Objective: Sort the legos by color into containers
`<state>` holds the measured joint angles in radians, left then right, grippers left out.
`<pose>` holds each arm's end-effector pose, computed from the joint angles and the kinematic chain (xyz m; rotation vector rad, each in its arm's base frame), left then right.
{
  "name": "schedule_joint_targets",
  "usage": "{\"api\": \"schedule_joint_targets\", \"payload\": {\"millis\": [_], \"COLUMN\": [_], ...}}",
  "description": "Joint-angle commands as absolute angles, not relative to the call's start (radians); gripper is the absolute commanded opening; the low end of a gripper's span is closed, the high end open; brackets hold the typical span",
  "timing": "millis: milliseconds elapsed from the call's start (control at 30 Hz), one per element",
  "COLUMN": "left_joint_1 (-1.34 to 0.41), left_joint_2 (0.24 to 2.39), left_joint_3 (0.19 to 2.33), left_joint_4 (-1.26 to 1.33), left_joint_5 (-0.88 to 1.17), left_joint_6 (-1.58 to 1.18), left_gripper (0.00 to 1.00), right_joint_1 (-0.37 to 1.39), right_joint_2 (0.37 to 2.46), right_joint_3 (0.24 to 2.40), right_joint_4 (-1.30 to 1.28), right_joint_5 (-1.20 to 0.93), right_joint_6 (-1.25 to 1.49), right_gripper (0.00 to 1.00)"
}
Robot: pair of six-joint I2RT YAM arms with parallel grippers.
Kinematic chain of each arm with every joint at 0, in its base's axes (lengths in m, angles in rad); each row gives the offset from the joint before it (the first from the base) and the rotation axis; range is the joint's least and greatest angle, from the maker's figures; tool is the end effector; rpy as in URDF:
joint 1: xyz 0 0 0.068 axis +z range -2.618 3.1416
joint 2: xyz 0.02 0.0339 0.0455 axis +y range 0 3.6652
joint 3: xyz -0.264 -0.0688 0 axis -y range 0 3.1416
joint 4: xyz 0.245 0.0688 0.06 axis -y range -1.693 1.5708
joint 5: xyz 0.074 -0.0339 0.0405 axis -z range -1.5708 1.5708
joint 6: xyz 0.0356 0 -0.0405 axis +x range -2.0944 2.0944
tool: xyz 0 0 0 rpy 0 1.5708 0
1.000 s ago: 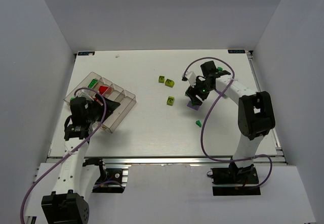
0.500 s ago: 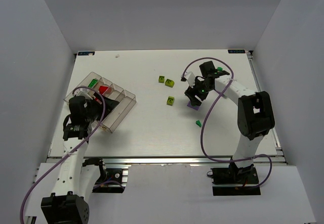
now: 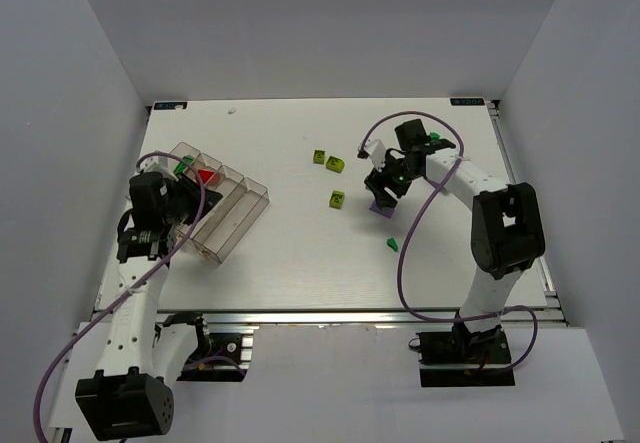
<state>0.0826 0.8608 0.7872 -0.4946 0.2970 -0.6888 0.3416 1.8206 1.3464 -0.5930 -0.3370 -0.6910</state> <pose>0.1879 0.0051 0.2974 -0.6543 2.0861 -0.6675 0.3565 0.1392 0.2166 -1.3680 2.1819 0.3160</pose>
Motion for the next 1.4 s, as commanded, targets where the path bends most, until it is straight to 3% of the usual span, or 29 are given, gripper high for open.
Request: {"api": "schedule_joint_targets", "payload": {"millis": [0, 133, 433, 733, 1367], "left_joint_1": [0.080, 0.080, 0.080, 0.080, 0.078], "left_joint_2": [0.870, 0.874, 0.844, 0.845, 0.890], "left_joint_3": [0.799, 0.802, 0.773, 0.795, 0.873], "left_joint_4": [-0.459, -0.454, -0.471, -0.508, -0.560], "left_joint_5": [0.317, 0.330, 0.314, 0.295, 0.242], "left_joint_6": [-0.693, -0.699, -0.715, -0.706, -0.683], "left_gripper": [0.27, 0.29, 0.68, 0.98, 0.98], "right_joint_1": [0.344, 0.348, 0.364, 0.365, 0.365], "right_joint_2": [1.785, 1.809, 1.851, 1.884, 1.850], "right_joint_3": [1.348, 1.348, 1.333, 1.339, 1.313], "right_joint_4": [-0.569, -0.575, -0.565, -0.548, -0.545], "right_joint_5": [-0.357, -0.353, -0.295, -0.262, -0.295], "right_joint_6": [-0.704, -0.718, -0.729, -0.718, -0.716], "right_gripper": [0.72, 0.72, 0.71, 0.66, 0.63]}}
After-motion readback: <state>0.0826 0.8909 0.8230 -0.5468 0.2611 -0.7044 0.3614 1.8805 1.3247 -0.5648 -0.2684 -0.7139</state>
